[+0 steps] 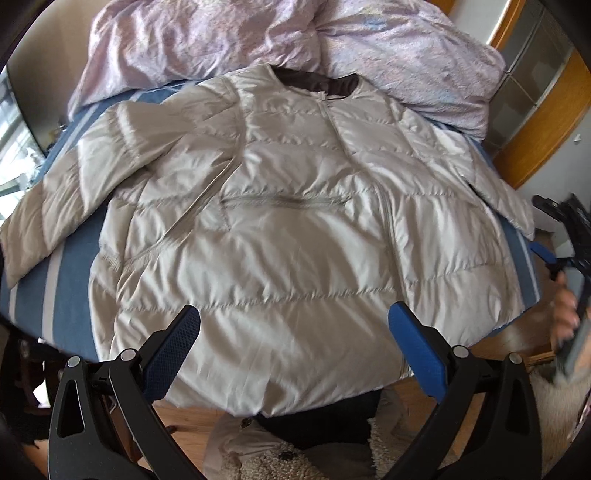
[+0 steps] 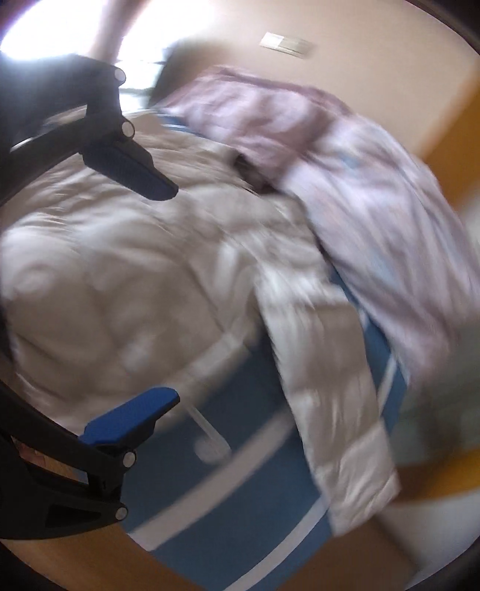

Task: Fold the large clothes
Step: 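Grasp the jacket sleeve cuff with the right gripper and lift it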

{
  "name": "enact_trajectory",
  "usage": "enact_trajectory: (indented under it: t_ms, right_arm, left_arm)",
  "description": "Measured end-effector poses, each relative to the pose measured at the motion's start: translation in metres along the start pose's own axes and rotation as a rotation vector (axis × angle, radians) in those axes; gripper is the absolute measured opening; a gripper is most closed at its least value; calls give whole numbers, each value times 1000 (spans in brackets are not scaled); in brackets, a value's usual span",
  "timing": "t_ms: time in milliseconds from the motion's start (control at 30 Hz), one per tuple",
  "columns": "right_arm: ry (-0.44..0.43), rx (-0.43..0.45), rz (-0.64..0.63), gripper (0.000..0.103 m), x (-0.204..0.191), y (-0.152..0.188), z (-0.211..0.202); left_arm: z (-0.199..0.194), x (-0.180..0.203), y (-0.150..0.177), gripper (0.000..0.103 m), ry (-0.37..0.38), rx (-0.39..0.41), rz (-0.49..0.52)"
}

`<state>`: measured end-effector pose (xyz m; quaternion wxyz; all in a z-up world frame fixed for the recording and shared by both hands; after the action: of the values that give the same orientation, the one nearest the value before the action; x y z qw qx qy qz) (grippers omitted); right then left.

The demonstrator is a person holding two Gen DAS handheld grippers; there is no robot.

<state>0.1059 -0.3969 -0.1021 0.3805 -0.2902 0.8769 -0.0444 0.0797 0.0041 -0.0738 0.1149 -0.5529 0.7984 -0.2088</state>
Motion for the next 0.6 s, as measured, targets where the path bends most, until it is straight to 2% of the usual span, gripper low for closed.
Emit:
enact_trajectory:
  t_ms: [67,100,200,300,400,567,600]
  right_arm:
    - [5,29,101,99,23,-32,9]
    - [4,40,168,93,37,-49,16]
    - [2,35,336,84,76,-84,40]
    - [-28,24,491,80,108,-107,57]
    - [-36,50,566,76,125,-124,65]
    - [-72,97,647,68,145,-149,72]
    - [-71,113,653,63,148,-152,73]
  left_arm:
    - [4,-1,-9,102,17,15,10]
    - [6,-1,-11,102,21,20,9]
    - [14,-6,-21,102,43,32,-11]
    - [22,-14,-29,102,87,51,-62]
    - [28,-24,-36,102,102,93,-109]
    - [37,-42,-44,102,50,122,-122]
    - [39,-46,-46,102,39,126,-119]
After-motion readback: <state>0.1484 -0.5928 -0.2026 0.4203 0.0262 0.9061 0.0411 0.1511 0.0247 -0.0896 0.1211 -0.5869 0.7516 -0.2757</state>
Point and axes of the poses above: each gripper's, at about its wrist camera, not at the fingertips, and z roughly the way its jaws point, x to its right, y to its underside, the point moved 7 cm from there along z, roughly the way its jaws point, and after that the axes turned 14 degrees about z, right-handed, at the moved point
